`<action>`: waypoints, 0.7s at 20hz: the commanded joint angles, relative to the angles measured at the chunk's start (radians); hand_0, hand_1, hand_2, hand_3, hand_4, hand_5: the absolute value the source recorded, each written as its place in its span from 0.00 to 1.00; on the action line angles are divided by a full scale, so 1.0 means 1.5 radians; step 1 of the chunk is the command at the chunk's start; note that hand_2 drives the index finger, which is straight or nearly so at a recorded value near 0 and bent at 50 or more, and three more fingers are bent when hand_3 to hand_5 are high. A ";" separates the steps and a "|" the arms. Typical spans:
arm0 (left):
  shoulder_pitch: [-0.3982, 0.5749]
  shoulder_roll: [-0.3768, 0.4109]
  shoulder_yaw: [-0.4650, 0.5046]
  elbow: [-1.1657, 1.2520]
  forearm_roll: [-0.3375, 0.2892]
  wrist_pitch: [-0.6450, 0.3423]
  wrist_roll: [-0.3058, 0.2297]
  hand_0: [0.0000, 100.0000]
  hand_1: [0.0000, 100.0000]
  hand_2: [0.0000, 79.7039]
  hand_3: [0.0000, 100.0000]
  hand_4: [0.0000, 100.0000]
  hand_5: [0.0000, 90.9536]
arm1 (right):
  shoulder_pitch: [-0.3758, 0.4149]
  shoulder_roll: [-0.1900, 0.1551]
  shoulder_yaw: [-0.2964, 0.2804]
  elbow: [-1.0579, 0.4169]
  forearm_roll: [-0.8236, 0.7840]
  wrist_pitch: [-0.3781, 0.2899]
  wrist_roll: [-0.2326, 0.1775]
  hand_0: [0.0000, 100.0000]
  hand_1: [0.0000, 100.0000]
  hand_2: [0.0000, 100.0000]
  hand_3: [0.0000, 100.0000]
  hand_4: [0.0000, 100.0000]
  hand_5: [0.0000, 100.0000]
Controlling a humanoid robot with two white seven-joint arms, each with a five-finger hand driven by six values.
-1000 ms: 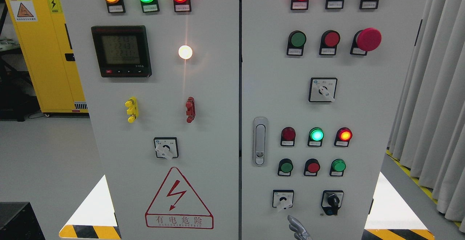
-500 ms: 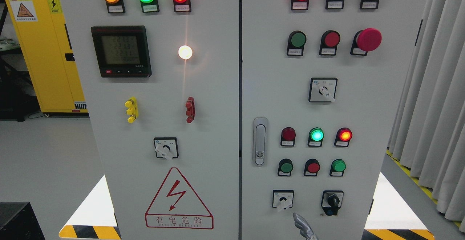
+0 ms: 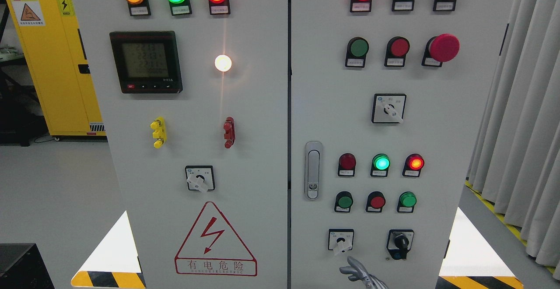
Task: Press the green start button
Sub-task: 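Raise the right hand toward the green push button in the lowest row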
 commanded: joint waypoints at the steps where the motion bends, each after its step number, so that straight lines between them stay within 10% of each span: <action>1: 0.000 0.000 0.000 0.000 0.000 0.001 -0.001 0.12 0.56 0.00 0.00 0.00 0.00 | -0.025 0.005 -0.008 -0.012 0.162 0.012 -0.011 0.49 0.84 0.00 0.81 0.95 0.94; 14: 0.000 0.001 0.000 0.000 0.000 0.001 0.000 0.12 0.56 0.00 0.00 0.00 0.00 | -0.116 0.002 -0.026 0.003 0.217 0.083 -0.014 0.60 0.89 0.00 0.92 0.96 1.00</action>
